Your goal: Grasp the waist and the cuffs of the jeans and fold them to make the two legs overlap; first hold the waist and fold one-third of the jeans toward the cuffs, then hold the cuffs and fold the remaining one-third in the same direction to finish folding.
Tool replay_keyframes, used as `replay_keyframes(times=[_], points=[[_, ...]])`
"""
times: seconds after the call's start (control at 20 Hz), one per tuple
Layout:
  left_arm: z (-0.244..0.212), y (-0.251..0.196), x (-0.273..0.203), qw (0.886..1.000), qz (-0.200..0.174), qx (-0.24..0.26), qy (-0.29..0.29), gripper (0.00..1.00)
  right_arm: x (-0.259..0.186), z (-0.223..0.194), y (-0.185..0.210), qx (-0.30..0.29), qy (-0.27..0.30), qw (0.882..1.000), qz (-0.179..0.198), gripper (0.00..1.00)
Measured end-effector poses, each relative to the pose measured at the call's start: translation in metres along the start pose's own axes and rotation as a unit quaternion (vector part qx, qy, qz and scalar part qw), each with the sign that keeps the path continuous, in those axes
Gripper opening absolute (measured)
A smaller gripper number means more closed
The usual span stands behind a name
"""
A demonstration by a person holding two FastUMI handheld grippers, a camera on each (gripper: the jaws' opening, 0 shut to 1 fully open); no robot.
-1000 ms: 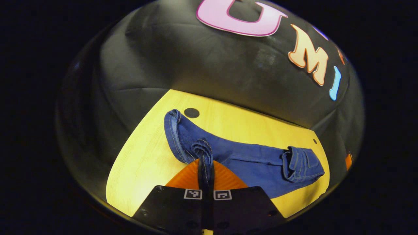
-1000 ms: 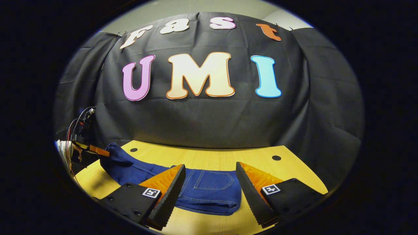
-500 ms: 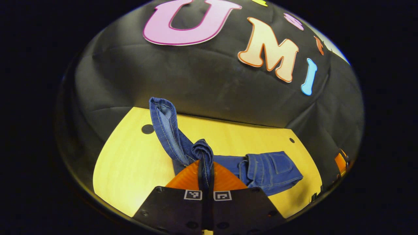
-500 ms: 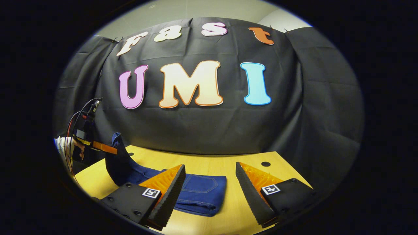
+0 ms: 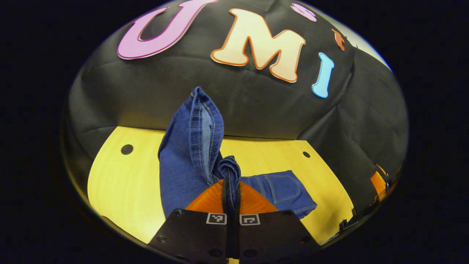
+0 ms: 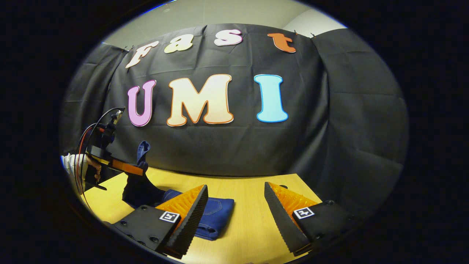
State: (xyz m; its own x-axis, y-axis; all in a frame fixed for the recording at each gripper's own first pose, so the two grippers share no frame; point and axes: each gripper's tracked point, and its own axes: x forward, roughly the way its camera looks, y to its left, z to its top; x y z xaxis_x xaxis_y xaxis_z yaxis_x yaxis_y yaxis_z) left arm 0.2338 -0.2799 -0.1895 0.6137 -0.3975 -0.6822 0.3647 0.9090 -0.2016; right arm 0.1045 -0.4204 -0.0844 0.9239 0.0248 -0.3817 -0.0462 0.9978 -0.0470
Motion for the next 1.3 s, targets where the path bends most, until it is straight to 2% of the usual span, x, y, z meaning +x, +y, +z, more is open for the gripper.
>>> replay_keyframes(times=[0.2, 0.25, 0.3, 0.4, 0.55, 0.6, 0.65, 0.7, 0.75, 0.95, 1.0, 1.05, 1.1, 1.3], points=[[-0.011, -0.054, 0.029, 1.0, -0.025, 0.002, 0.014, 0.0, -0.01, -0.003, -0.029, -0.001, -0.001, 1.0, -0.005, 0.97], [-0.017, -0.068, 0.037, 0.999, -0.036, 0.0, 0.017, 0.0, -0.011, -0.005, -0.038, -0.001, 0.001, 1.0, -0.007, 0.92], [-0.025, -0.081, 0.045, 0.999, -0.041, -0.003, 0.022, 0.0, -0.012, -0.008, -0.045, 0.001, 0.005, 1.0, -0.006, 0.96], [-0.049, -0.099, 0.059, 0.998, -0.048, -0.003, 0.042, 0.0, -0.014, -0.011, -0.059, 0.005, 0.008, 1.0, -0.006, 0.97], [-0.093, -0.11, 0.083, 0.997, -0.029, 0.012, 0.076, 0.0, -0.013, -0.018, -0.073, 0.002, 0.013, 1.0, 0.001, 0.97], [-0.11, -0.11, 0.089, 0.995, -0.019, 0.018, 0.095, 0.0, -0.013, -0.021, -0.077, 0.003, 0.017, 1.0, 0.005, 0.92], [-0.123, -0.108, 0.089, 0.994, -0.008, 0.023, 0.108, 0.0, -0.013, -0.024, -0.077, 0.005, 0.021, 1.0, 0.011, 0.97], [-0.127, -0.114, 0.087, 0.995, -0.012, 0.019, 0.102, 0.0, -0.013, -0.026, -0.077, 0.007, 0.025, 1.0, 0.015, 0.97], [-0.124, -0.117, 0.083, 0.996, -0.008, 0.017, 0.092, 0.11, -0.014, -0.024, -0.075, 0.01, 0.023, 1.0, 0.018, 0.97], [-0.085, -0.136, 0.024, 0.999, -0.018, 0.038, -0.013, 0.93, -0.022, -0.006, -0.046, 0.03, -0.006, 0.999, 0.03, 0.97], [-0.075, -0.134, 0.005, 0.998, -0.014, 0.044, -0.045, 0.94, -0.028, 0.0, -0.032, 0.036, -0.016, 0.999, 0.035, 0.97], [-0.066, -0.131, -0.016, 0.996, -0.008, 0.046, -0.071, 0.96, -0.034, 0.007, -0.017, 0.041, -0.025, 0.998, 0.04, 0.92], [-0.057, -0.124, -0.038, 0.994, 0.002, 0.046, -0.095, 0.96, -0.042, 0.014, -0.001, 0.042, -0.035, 0.997, 0.044, 0.97], [-0.033, -0.085, -0.125, 0.984, 0.054, 0.059, -0.161, 0.95, -0.084, 0.045, 0.06, 0.041, -0.079, 0.994, 0.056, 0.97]])
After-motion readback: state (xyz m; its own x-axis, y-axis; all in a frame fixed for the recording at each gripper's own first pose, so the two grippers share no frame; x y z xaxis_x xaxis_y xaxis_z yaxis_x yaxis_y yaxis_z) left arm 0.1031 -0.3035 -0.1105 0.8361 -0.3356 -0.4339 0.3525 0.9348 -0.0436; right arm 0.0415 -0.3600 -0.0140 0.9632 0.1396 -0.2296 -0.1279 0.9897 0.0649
